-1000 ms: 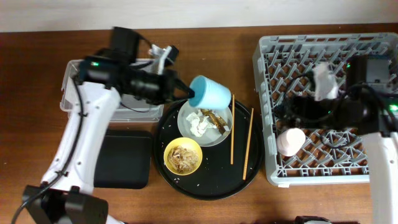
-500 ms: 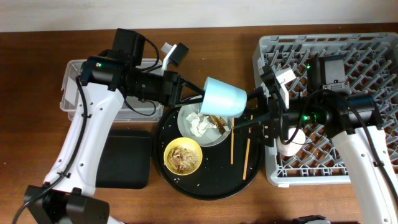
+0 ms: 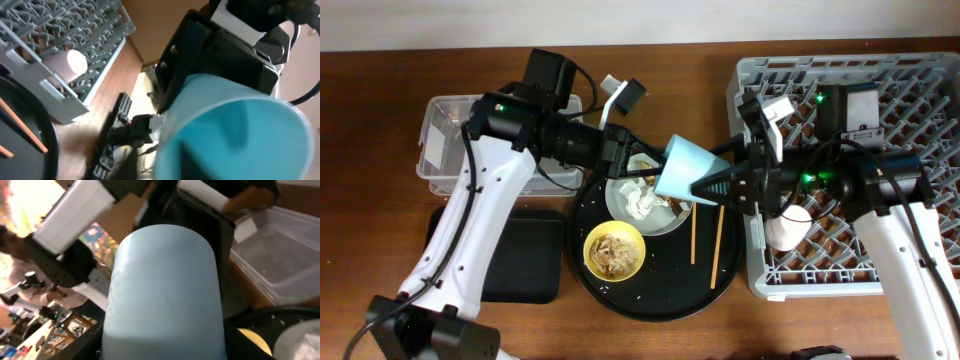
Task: Sort waste into correct bins and load items into the dishwasher rack
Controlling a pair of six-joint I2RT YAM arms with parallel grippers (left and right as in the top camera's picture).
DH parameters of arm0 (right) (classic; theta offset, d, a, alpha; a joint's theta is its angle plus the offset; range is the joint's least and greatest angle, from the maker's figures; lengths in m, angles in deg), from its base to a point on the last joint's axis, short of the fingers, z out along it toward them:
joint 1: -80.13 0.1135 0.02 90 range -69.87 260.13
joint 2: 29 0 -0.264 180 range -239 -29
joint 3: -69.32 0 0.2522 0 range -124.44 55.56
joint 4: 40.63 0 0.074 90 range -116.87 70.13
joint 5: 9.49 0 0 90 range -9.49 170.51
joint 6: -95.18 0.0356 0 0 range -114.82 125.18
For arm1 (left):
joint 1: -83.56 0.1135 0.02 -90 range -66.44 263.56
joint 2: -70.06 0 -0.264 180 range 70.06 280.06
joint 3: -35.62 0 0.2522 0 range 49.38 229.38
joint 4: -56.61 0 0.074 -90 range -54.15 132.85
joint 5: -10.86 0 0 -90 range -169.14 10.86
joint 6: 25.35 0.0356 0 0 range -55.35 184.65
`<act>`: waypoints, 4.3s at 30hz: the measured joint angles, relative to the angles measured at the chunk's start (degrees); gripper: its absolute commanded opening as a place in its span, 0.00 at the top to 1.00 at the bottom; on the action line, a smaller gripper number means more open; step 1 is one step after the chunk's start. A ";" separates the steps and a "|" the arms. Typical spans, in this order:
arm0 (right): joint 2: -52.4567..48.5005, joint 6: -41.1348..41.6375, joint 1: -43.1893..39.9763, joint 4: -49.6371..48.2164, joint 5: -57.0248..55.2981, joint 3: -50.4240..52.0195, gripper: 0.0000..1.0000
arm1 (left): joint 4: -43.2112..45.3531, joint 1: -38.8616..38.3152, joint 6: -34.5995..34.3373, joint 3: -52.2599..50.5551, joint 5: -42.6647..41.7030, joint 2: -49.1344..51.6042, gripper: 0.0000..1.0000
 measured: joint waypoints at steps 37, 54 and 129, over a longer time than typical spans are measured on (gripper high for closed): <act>5.95 20.83 -26.29 31.26 -54.86 -19.58 0.12 | -12.11 -6.51 -8.92 0.00 50.69 0.00 0.08; 5.42 20.59 -24.11 32.28 -54.55 -19.56 0.13 | 24.26 -34.34 -40.04 -36.96 86.01 -0.02 0.76; 5.42 20.59 -24.11 33.35 -55.67 -19.56 0.12 | 25.31 55.04 6.84 -60.39 -8.94 -16.87 1.00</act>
